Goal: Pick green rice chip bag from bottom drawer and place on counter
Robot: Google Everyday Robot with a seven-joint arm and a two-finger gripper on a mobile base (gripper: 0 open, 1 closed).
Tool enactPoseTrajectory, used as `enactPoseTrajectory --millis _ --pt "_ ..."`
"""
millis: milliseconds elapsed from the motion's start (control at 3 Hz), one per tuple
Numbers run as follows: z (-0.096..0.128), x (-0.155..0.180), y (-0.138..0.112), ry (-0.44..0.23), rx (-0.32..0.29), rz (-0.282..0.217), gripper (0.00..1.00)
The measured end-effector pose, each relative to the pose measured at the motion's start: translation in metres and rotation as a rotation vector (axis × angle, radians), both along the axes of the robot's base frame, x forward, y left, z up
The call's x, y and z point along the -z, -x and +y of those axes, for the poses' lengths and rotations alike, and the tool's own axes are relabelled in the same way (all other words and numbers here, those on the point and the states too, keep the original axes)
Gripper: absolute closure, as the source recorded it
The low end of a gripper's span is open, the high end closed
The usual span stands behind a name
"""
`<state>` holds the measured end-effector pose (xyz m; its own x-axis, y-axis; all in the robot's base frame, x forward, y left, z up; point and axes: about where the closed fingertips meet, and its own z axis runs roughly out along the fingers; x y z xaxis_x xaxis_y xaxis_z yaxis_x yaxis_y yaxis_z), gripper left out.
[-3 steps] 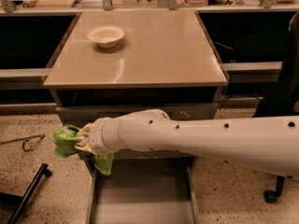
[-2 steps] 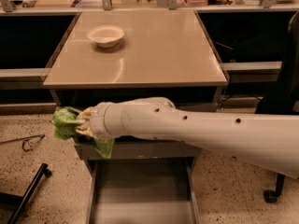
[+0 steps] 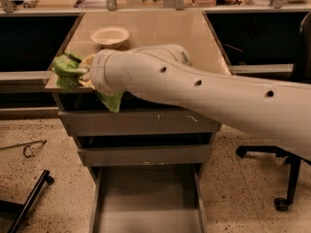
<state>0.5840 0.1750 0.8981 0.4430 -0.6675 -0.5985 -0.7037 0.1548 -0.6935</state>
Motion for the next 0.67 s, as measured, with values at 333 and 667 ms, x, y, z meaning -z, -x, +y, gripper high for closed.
enactPoseTrajectory --millis 333,667 --pt "-0.023 -0.03 -0.025 0.049 0.08 -0.07 1.0" --pt "-0.054 -0.031 -0.068 0.056 0.184 -0.07 1.0"
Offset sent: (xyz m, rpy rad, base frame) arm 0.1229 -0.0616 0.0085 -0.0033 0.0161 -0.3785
